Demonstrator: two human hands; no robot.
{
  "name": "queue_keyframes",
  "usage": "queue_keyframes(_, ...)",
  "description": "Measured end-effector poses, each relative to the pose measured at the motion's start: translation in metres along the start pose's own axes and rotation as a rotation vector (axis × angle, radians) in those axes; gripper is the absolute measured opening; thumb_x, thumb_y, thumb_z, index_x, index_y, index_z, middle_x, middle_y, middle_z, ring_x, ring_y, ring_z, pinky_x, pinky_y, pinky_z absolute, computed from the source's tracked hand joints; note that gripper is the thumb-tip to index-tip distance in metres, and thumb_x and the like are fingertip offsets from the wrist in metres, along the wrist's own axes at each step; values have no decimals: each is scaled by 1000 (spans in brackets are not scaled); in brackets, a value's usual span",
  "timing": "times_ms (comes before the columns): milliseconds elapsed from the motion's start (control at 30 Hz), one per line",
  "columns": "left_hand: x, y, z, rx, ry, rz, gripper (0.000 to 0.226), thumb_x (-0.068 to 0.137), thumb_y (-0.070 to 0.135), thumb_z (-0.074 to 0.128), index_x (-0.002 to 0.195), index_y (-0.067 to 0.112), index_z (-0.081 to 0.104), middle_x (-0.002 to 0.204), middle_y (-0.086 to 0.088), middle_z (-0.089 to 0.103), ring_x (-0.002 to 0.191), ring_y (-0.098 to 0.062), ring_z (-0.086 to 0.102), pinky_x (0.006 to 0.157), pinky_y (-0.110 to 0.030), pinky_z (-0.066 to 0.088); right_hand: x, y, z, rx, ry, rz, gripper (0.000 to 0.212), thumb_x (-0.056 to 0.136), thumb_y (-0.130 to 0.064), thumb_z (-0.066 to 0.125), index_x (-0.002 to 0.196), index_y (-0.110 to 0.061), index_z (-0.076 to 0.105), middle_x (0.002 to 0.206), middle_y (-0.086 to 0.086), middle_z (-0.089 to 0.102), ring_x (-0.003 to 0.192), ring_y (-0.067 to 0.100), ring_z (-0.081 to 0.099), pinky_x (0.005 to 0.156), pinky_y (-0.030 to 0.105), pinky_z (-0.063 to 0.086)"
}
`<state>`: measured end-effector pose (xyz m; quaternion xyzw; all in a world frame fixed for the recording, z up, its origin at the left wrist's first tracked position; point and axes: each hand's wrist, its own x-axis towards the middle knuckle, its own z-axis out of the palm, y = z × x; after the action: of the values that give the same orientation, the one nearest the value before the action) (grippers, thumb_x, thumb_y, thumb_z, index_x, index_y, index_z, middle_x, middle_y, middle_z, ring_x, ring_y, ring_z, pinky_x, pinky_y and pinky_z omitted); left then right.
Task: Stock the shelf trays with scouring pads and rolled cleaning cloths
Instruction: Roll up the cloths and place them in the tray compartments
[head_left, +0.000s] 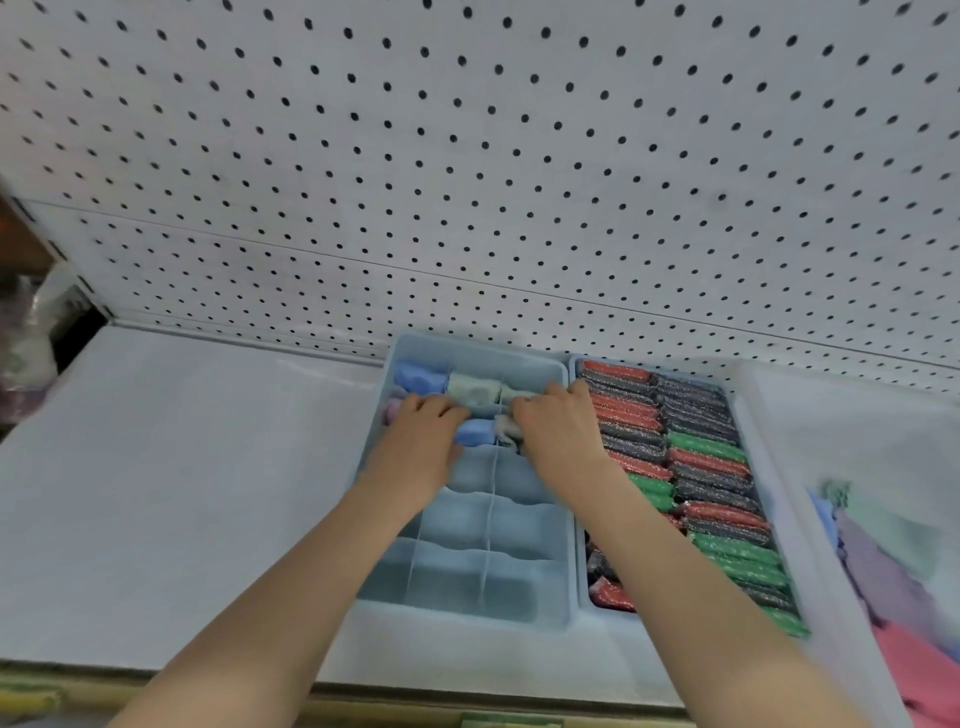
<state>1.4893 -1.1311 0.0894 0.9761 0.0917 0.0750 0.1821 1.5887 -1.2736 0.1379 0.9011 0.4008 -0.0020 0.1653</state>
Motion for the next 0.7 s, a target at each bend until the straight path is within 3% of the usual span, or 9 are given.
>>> queue_keyframes(100,-2,1,2,-13,26,-21,36,84,16,66,121,19,65,123,-1,62,107,-34,55,86,-43,35,6,2,-1,24,-22,-9,19,82,-14,61,99,-23,65,95,2,71,101,26,61,85,33,36)
queue_keyframes(233,-4,3,3,-20,26,-38,37,86,15,65,123,17,64,126,-3,61,108,-35,54,88,-44,35,9,-7,2,-39,39,55,21,60,-12,79,73,-21,66,65,1,68,78,25,62,66,29,38)
queue_keyframes(367,-4,3,3,-21,41,-46,36,86,15,64,123,17,65,125,-4,62,108,-35,55,88,-45,37,8,-3,7,10,16,0,20,79,-7,62,94,-19,66,90,3,70,100,26,58,72,31,29)
queue_keyframes(533,-4,2,7,5,71,-53,36,77,14,75,112,17,69,113,-4,66,96,-36,60,80,-44,41,7,11,5,52,-76,-89,21,87,-26,58,107,-29,63,98,-3,70,99,24,63,81,33,30)
queue_keyframes(700,-4,0,9,-2,88,-54,33,80,15,72,113,18,68,114,-3,65,99,-34,59,84,-44,38,5,10,-5,-65,-70,-53,15,84,-15,60,93,-27,62,90,-1,69,92,21,65,77,33,29)
